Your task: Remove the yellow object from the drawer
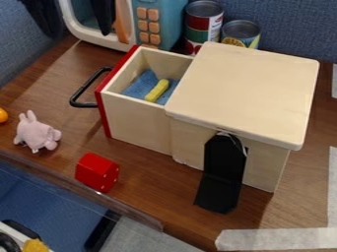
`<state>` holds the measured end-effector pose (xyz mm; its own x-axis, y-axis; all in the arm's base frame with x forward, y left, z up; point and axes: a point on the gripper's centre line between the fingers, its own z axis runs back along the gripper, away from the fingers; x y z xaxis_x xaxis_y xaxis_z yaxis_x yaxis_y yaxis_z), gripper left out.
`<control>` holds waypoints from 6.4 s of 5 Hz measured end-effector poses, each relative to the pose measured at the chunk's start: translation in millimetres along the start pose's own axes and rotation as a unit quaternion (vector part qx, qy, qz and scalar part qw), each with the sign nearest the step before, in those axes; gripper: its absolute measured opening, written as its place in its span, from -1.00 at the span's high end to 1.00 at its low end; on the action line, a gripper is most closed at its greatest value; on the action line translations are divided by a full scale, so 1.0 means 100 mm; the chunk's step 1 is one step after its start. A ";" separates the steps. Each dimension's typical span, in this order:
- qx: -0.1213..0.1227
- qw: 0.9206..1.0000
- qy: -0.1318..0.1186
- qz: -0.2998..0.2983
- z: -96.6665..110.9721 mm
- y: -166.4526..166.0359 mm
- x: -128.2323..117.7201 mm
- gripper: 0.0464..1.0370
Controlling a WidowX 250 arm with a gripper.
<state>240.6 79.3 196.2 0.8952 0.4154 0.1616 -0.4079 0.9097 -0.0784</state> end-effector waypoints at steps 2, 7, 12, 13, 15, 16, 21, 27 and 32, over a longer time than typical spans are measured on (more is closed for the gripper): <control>-0.004 1.000 -0.003 -0.022 -0.27 -0.03 0.06 -0.93; 0.047 0.994 -0.030 -0.096 -1.01 -0.49 0.42 -0.93; 0.044 0.995 -0.040 -0.084 -1.21 -0.58 0.51 -0.93; 0.048 0.994 -0.038 -0.092 -1.24 -0.58 0.53 -0.93; 0.051 0.993 -0.031 -0.097 -1.28 -0.52 0.54 -0.93; 0.054 0.994 -0.032 -0.093 -1.30 -0.49 0.58 -0.93; 0.071 0.995 -0.011 -0.073 -1.58 -0.36 0.69 -0.24; -0.016 0.994 -0.110 0.007 -0.36 0.23 0.60 0.77; 0.076 0.941 -0.083 0.319 -1.59 1.61 1.36 0.77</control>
<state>325.2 281.9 48.7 0.4235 0.8609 0.2820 -0.8853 0.4593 -0.0729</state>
